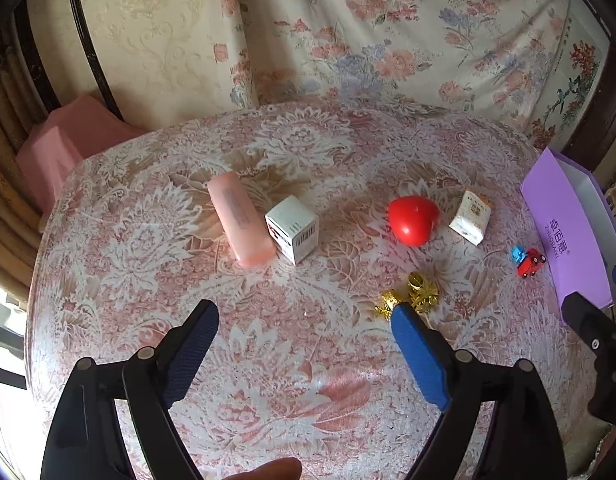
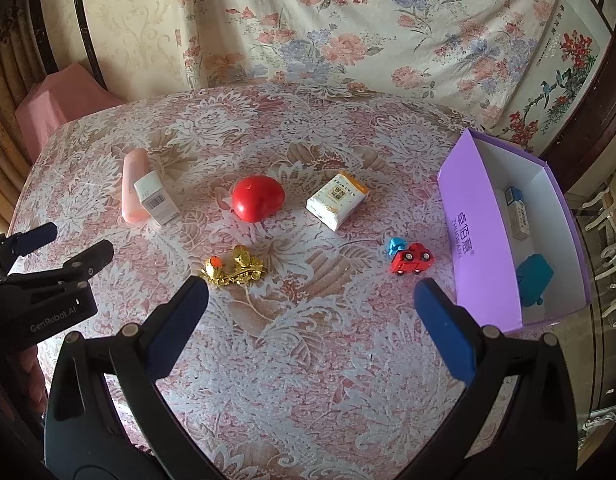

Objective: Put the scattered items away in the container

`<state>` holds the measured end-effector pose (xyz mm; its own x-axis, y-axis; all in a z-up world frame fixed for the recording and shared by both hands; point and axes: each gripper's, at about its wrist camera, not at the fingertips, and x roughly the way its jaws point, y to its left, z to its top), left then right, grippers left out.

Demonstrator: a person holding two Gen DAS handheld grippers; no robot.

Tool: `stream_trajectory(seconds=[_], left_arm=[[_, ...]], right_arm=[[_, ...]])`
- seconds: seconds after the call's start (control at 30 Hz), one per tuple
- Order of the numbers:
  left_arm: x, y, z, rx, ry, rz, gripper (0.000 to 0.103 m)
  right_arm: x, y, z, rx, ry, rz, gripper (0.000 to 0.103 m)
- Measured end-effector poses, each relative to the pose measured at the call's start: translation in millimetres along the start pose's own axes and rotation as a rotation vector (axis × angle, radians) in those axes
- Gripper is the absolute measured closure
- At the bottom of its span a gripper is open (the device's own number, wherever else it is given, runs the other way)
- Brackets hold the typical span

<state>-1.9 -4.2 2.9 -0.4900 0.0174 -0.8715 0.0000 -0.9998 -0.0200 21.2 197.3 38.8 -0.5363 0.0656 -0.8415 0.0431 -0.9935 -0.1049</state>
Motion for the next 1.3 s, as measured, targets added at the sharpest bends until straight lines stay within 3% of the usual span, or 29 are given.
stream_trajectory(seconds=[0.27, 0.37, 1.3], left_arm=[[-3.5, 4.9, 0.6, -0.011, 0.014, 0.002, 0.012], [-3.0, 0.3, -3.6, 0.0, 0.02, 0.006, 0.0], [-11.0, 1.6, -18.2, -0.011, 0.034, -0.022, 0.0]], right_arm=[[0.2, 8.4, 3.8, -0.003, 0.0, -0.014, 0.0], [-2.4, 4.7, 1.6, -0.002, -0.007, 0.0, 0.0], [-8.8, 5.8, -10.8, 0.002, -0.016, 0.016, 0.0]])
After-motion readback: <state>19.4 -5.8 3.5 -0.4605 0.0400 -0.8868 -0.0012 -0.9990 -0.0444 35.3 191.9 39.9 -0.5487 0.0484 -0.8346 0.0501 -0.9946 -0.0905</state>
